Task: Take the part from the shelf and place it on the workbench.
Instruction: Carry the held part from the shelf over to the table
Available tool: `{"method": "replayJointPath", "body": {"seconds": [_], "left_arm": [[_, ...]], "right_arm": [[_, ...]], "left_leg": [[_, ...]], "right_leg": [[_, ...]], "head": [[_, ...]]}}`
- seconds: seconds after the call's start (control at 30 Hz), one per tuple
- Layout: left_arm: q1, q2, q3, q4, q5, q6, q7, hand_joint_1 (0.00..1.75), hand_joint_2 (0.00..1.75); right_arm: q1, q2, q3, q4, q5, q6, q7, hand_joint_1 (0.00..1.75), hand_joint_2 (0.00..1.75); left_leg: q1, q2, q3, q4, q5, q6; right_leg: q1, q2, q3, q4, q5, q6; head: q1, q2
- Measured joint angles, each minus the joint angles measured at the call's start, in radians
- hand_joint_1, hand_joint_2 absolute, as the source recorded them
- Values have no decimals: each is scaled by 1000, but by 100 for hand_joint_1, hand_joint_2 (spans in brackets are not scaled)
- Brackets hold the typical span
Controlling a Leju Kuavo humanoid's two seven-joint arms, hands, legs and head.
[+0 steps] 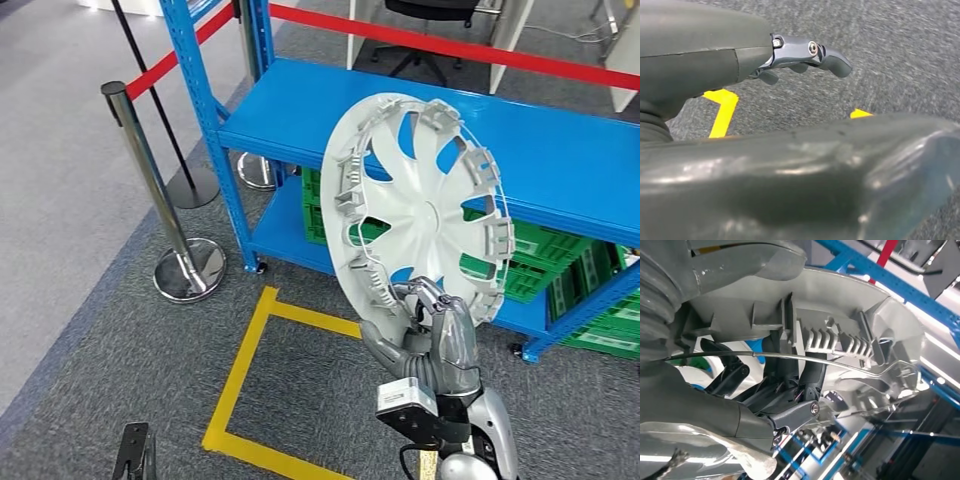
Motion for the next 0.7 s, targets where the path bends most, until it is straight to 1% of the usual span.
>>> {"method": "replayJointPath", "body": {"seconds": [0.03, 0.07, 0.1, 0.13, 0.17, 0.2, 0.23, 0.27, 0.3, 0.33, 0.37, 0.4, 0.43, 0.47, 0.5, 0.53, 0.57, 0.6, 0.63, 0.67, 0.7], "left_arm": [[1, 0, 0, 0, -2, 0, 0, 0, 0], [4, 1, 0, 0, -4, 0, -1, 0, 0], [7, 2, 0, 0, -5, 1, -1, 0, 0], [9, 2, 0, 0, -5, 1, -1, 0, 0], [9, 3, 0, 0, -5, 1, -1, 0, 0], [8, 3, 0, 0, -6, 1, -2, 0, 0], [6, 3, 0, 0, -6, 2, -3, 0, 0], [5, 3, 0, 0, -7, 2, -2, 0, 0], [5, 3, 0, 0, -10, 4, 3, 0, 0], [6, 2, 0, 0, -13, 6, 12, 0, 0], [6, 2, 0, 0, -15, 8, 22, 0, 0], [6, 2, 0, 0, -17, 8, 29, 0, 0], [5, 2, 1, 0, -16, 5, 30, 0, 0], [3, 2, 2, 0, -15, 2, 24, 0, 0], [2, 2, 3, 0, -13, -1, 16, 0, 0], [2, 2, 4, 0, -12, -3, 8, 0, 0], [4, 2, 5, 0, -11, -3, 3, 0, 0], [8, 1, 6, 1, -11, -3, 1, 0, 0], [11, 0, 7, 1, -11, -2, 0, 0, 0], [13, -1, 8, 1, -11, -1, 0, 0, 0], [12, -2, 9, 1, -11, 0, 0, 0, 0]], "right_arm": [[0, 0, 0, 1, 0, 0, 0, 175, 175], [-2, 0, 1, 1, 1, 0, 0, 175, 175], [-3, 0, 2, 1, 1, 1, 0, 175, 175], [-4, 0, 2, 1, 1, 0, 0, 175, 175], [-4, 0, 3, 1, 1, 0, 1, 175, 175], [-3, -1, 3, 1, 1, 0, 1, 175, 175], [-2, -1, 3, 1, 1, 0, 1, 175, 175], [-2, -1, 3, 1, 1, 1, 1, 175, 175], [-2, -1, 3, 1, 1, 2, 1, 175, 175], [-3, -1, 4, 1, 0, 4, 0, 175, 175], [-4, -1, 5, 2, 0, 8, -1, 175, 175], [-7, -1, 6, 3, -2, 13, -2, 175, 175], [-11, -1, 8, 4, -3, 18, -3, 175, 175], [-15, -1, 10, 6, -5, 21, -4, 175, 175], [-18, -1, 11, 9, -6, 23, -5, 175, 175], [-20, -1, 13, 11, -6, 24, -6, 175, 175], [-22, -1, 14, 13, -5, 24, -7, 175, 175], [-24, -1, 16, 14, -5, 24, -7, 175, 175], [-24, -1, 18, 15, -5, 24, -8, 175, 175], [-24, -2, 19, 15, -5, 25, -8, 175, 175], [-23, -3, 21, 17, -5, 25, -7, 175, 175]], "left_leg": [[1, -11, -6, 2, 3, -6], [4, -21, -10, 2, 6, -12], [3, -16, -14, 6, 3, -18], [2, 0, -20, 20, -6, -24], [0, 25, -34, 52, -26, -31], [1, 55, -57, 102, -53, -36], [4, 74, -86, 166, -82, -40], [7, 84, -113, 226, -104, -43], [10, 88, -129, 261, -111, -45], [11, 90, -129, 263, -100, -45], [12, 95, -110, 227, -73, -43], [10, 111, -78, 164, -38, -38], [4, 135, -45, 100, -13, -33], [-2, 156, -19, 46, 2, -26], [-8, 172, -5, 13, 7, -20], [-13, 174, -3, 2, 3, -16], [-13, 163, -4, -4, 4, -12], [-11, 152, -4, -8, 6, -7], [-8, 140, -2, -13, 9, -1], [-5, 128, 0, -18, 13, 5], [-2, 116, 1, -21, 16, 10]], "right_leg": [[1, -2, 4, -5, -3, -2], [1, -13, 5, -8, -3, -6], [1, -25, 7, -11, -1, -10], [-1, -37, 10, -14, 0, -15], [-2, -52, 14, -17, 0, -21], [-1, -67, 17, -18, -1, -25], [0, -82, 18, -18, -3, -29], [1, -97, 19, -18, -4, -31], [1, -111, 20, -18, -6, -32], [2, -124, 22, -18, -7, -32], [2, -137, 24, -18, -9, -31], [3, -148, 27, -18, -11, -30], [5, -159, 30, -18, -14, -27], [7, -170, 31, -18, -16, -23], [10, -181, 32, -18, -18, -18], [12, -193, 33, -19, -19, -13], [13, -205, 36, -21, -20, -7], [12, -205, 36, -22, -24, -2], [10, -186, 33, -13, -35, 3], [7, -158, 21, 14, -54, 6], [5, -124, -3, 63, -81, 8]], "head": [[0, 0], [0, 0], [0, 0], [-5, 0], [-8, 0], [-12, 0], [-15, 0], [-14, 0], [-15, 0], [-15, 0], [-15, 0], [-15, 0], [-15, 0], [-15, 0], [-15, 0], [-15, 0], [-15, 0], [-14, 0], [-14, 0], [-13, 0], [-10, 0]]}}
